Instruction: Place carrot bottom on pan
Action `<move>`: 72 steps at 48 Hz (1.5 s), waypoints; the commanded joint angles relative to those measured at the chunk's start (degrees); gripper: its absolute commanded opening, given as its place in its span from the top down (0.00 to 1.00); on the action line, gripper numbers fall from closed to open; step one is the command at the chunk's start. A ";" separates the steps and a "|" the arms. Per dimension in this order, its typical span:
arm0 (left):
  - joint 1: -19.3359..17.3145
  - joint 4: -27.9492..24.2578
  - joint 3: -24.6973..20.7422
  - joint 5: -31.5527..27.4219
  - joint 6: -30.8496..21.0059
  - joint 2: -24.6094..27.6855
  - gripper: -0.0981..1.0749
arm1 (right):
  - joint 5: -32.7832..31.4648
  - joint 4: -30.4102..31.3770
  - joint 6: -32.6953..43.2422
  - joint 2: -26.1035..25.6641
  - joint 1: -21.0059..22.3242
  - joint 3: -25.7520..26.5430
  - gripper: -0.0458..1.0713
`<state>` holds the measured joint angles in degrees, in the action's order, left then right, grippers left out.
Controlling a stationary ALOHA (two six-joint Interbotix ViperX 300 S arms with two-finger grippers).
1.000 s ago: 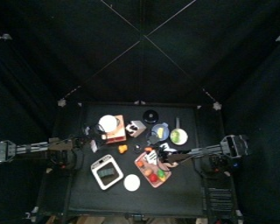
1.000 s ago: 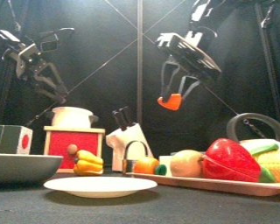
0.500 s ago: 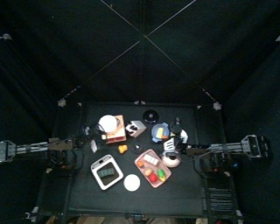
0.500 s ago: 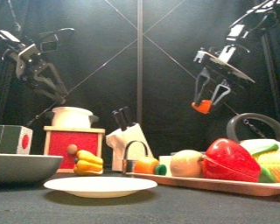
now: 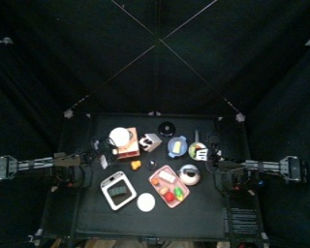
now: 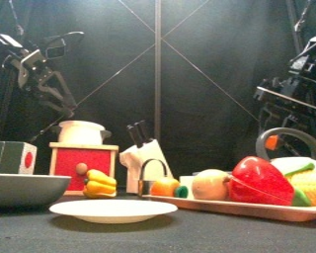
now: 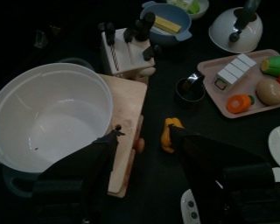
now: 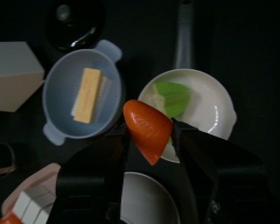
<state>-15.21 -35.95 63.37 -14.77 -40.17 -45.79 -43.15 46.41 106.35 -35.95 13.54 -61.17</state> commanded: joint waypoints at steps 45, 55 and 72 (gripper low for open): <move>-0.44 -0.09 -0.44 0.53 -0.09 0.09 0.18 | 7.56 -2.64 0.70 8.70 7.21 -4.39 0.19; -0.44 -0.18 -0.53 0.53 -0.09 0.09 0.18 | 7.65 -2.99 0.62 9.05 7.38 -4.48 0.16; -0.44 -0.09 -0.44 0.53 -0.09 0.09 0.18 | 7.73 -3.52 0.62 9.32 7.03 -4.48 0.16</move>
<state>-15.47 -35.95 63.54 -14.59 -40.17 -45.79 -35.51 42.98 106.96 -26.37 20.65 -66.09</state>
